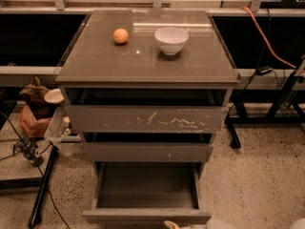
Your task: Close bottom drawer
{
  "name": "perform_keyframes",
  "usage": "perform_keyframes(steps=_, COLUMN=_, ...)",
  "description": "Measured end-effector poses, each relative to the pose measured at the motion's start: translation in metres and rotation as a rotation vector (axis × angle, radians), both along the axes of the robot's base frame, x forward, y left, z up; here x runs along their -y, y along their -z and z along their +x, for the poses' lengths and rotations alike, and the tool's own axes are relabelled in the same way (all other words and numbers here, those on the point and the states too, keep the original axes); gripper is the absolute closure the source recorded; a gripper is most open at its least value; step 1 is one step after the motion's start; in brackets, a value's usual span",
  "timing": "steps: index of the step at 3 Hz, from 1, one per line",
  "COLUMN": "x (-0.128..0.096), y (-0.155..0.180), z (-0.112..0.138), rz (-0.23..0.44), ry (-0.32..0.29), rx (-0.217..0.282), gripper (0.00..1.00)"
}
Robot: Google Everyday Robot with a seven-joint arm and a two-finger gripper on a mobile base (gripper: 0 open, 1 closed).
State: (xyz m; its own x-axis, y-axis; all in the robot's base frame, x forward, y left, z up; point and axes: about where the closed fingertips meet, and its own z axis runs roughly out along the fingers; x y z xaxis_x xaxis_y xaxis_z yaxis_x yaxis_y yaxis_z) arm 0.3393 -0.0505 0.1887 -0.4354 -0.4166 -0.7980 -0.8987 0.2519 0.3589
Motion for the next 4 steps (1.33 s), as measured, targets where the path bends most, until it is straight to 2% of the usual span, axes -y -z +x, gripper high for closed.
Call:
perform_keyframes(steps=2, x=-0.025, y=-0.019, z=0.051, rz=-0.012, ry=-0.07, rx=0.151, gripper=0.0)
perform_keyframes(steps=3, x=-0.025, y=-0.019, z=0.051, rz=-0.012, ry=-0.07, rx=0.151, gripper=0.0)
perform_keyframes(steps=4, x=-0.024, y=-0.011, z=0.074, rz=0.005, ry=-0.057, rx=0.18, gripper=0.0)
